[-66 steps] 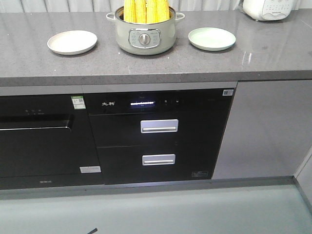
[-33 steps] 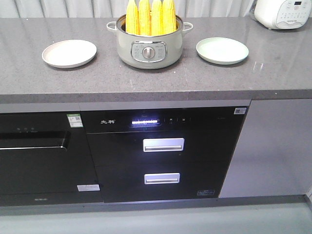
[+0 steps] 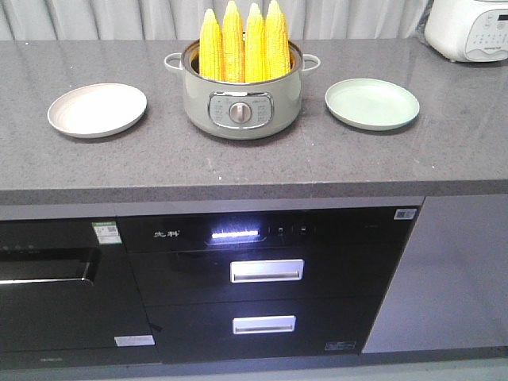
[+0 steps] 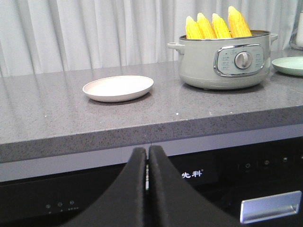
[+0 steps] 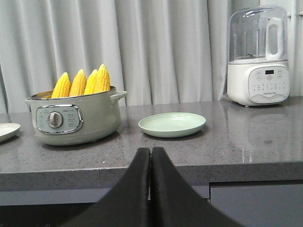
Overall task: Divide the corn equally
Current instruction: 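Drive the base forward to the counter with the pot and plates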
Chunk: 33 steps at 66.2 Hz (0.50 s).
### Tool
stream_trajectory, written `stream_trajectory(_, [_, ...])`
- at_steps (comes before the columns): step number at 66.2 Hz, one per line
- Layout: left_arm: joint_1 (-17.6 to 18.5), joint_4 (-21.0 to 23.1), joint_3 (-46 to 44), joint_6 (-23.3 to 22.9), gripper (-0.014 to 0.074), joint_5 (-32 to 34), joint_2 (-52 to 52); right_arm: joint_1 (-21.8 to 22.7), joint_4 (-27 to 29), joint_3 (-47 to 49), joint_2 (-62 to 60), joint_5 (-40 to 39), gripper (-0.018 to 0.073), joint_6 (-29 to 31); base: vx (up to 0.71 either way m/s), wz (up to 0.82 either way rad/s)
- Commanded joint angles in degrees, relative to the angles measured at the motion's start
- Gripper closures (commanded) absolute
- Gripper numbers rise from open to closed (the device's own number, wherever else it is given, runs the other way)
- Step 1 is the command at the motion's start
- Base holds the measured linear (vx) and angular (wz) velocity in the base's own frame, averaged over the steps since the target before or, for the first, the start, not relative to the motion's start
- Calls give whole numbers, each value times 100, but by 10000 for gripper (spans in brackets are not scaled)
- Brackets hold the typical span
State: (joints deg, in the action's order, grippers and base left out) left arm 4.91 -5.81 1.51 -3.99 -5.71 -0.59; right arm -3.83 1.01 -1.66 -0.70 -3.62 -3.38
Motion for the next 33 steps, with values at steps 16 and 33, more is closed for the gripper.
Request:
stream_trajectory(16, [11, 60, 85, -61, 603, 456, -98, 31, -37, -48, -6, -423, 570, 1, 19, -2])
stream_trajectory(33, [11, 60, 85, -61, 603, 456, -98, 31, -37, -48, -6, -423, 570, 1, 20, -2])
